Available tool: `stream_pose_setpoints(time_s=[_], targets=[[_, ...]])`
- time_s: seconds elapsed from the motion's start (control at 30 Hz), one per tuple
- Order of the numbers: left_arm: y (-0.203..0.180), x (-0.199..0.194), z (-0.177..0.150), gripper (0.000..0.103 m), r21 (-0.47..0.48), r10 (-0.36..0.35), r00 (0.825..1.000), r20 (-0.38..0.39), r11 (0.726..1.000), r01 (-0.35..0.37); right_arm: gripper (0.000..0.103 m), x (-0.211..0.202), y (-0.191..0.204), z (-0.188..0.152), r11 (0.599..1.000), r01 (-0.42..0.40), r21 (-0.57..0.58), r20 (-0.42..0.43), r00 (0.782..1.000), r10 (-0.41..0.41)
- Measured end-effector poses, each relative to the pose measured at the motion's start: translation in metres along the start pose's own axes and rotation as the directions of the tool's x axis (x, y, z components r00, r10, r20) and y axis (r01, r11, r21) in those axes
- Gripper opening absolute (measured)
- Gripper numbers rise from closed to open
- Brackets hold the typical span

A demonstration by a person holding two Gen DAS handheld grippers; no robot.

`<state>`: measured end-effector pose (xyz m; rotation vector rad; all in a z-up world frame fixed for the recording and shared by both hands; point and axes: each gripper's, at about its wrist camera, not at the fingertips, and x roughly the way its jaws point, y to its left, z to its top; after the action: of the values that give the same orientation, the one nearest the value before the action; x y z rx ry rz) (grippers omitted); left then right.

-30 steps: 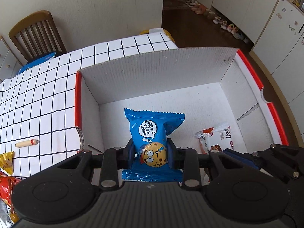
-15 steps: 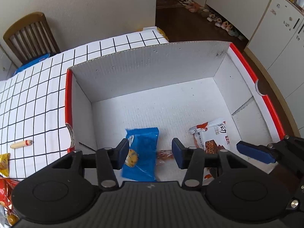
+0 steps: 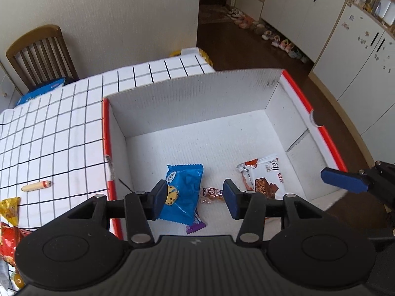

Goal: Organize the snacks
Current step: 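Move both open tools back from the box toward the snacks on the table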

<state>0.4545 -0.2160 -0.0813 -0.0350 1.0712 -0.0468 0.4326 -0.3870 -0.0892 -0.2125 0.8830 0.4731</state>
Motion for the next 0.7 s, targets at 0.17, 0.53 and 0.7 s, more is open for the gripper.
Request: stream_pose_setpoints(time_s=[0.17,0.53,0.7], targets=[[0.006,-0.024,-0.007,0.048,-0.009,-0.011,0.999,0.040,1.000,0.011,0.056,-0.018,0.001,0.002,1.000,-0.002,0.001,0.038,0.999,0.002],[0.027,-0.092,-0.032,0.049,-0.030,-0.045,0.986,0.161,0.998,0.051,0.069,-0.058,0.017,0.010,0.999,-0.044,-0.010,0.137,0.990,0.045],[0.043,-0.122,-0.050,0.064,-0.046,-0.047,0.971,0.234,0.997,0.060,0.074,-0.073,0.030,0.013,0.997,-0.074,-0.001,0.185,0.980,0.073]])
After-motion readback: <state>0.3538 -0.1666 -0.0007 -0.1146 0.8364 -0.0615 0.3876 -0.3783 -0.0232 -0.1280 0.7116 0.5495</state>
